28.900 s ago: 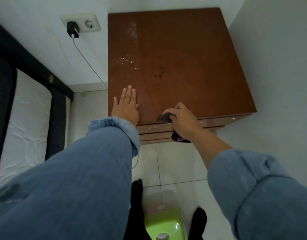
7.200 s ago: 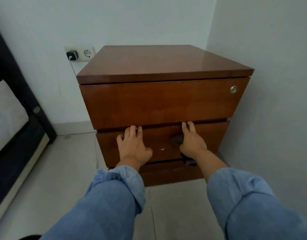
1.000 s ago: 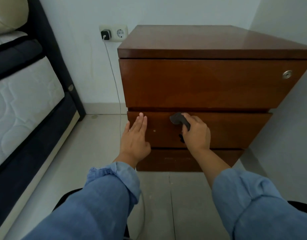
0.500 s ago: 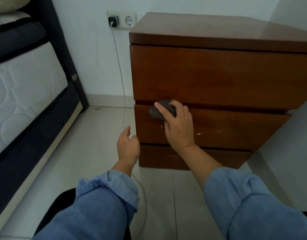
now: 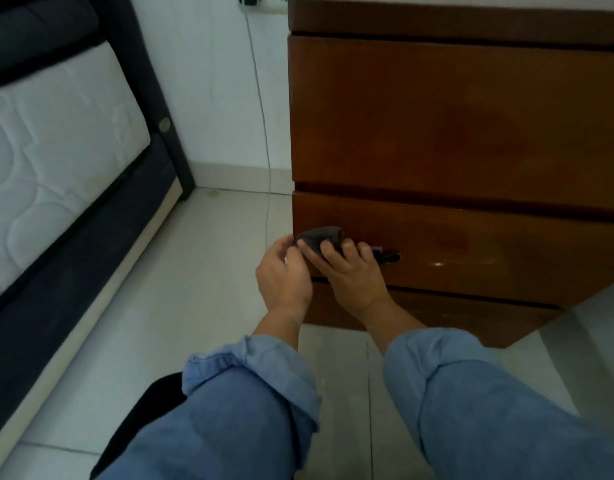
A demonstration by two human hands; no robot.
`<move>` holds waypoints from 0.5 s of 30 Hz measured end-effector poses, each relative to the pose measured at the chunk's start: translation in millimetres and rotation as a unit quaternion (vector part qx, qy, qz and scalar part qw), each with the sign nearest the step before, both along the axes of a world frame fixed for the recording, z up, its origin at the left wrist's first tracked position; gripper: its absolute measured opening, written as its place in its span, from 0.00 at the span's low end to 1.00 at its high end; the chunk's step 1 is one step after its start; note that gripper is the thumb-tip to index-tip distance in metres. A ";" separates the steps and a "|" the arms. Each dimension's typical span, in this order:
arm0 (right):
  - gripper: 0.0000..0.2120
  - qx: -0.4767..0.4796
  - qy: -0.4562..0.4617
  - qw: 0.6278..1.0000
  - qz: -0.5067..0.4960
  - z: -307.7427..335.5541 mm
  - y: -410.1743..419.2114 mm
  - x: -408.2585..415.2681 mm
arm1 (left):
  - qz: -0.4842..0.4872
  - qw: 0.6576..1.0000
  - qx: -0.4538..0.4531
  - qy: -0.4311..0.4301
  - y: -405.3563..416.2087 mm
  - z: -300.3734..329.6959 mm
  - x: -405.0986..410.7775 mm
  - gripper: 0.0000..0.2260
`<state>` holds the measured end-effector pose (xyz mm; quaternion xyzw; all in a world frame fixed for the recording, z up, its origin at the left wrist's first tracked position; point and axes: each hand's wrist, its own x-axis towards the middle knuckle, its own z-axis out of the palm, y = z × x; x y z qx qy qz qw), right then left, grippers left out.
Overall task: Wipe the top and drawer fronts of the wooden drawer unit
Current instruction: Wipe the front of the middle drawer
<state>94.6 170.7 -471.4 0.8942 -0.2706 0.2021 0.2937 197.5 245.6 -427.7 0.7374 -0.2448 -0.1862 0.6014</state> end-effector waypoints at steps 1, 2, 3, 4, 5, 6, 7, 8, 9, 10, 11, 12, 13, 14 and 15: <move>0.35 0.016 0.026 1.000 -0.002 -5.8 3.3 -1.8 | -0.002 1.000 0.007 0.002 1.1 0.2 -2.0 0.20; 0.35 0.049 0.057 0.997 -0.005 -11.4 7.4 -3.4 | -0.006 1.000 0.013 0.003 2.1 -0.3 -3.3 0.18; 0.34 0.099 0.094 0.991 -0.011 -14.9 13.0 -5.0 | -0.013 1.000 0.021 0.003 3.4 0.6 -4.0 0.17; 0.32 0.157 0.126 0.979 -0.027 -18.0 19.4 -6.7 | -0.025 0.999 0.026 0.003 4.5 2.1 -3.4 0.16; 0.30 0.211 0.147 0.965 -0.055 -21.5 24.4 -8.5 | -0.042 0.999 0.033 0.005 5.2 3.2 -1.7 0.16; 0.29 0.253 0.148 0.952 -0.089 -22.2 29.3 -13.2 | -0.061 0.997 0.039 0.010 6.4 4.0 -0.4 0.17; 0.30 0.274 0.127 0.947 -0.113 -19.6 33.4 -18.4 | -0.079 0.996 0.043 0.014 7.5 4.0 1.3 0.17; 0.32 0.273 0.091 0.950 -0.121 -12.3 37.3 -24.6 | -0.095 0.994 0.047 0.015 8.9 3.7 2.3 0.17; 0.34 0.254 0.043 0.960 -0.112 -1.1 40.7 -31.2 | -0.109 0.993 0.052 0.012 10.7 4.2 2.0 0.18; 0.34 0.226 -0.019 0.970 -0.092 12.6 41.9 -36.0 | -0.119 0.991 0.054 0.008 11.6 4.1 1.5 0.18; 0.32 0.195 -0.087 0.975 -0.068 28.7 41.2 -40.9 | -0.125 0.991 0.052 0.005 13.1 4.9 -1.5 0.19; 0.28 0.162 -0.153 0.974 -0.043 45.5 37.7 -44.7 | -0.126 0.991 0.049 0.004 13.9 6.2 -4.6 0.20; 0.24 0.136 -0.206 0.969 -0.021 63.0 31.7 -46.5 | -0.122 0.991 0.049 0.005 14.0 7.8 -6.6 0.22; 0.21 0.117 -0.235 0.965 -0.008 78.8 26.2 -47.1 | -0.120 0.991 0.052 0.005 14.6 9.3 -8.4 0.23; 0.18 0.106 -0.244 0.964 -0.006 91.2 21.7 -46.7 | -0.118 0.991 0.056 0.006 14.3 11.3 -10.4 0.24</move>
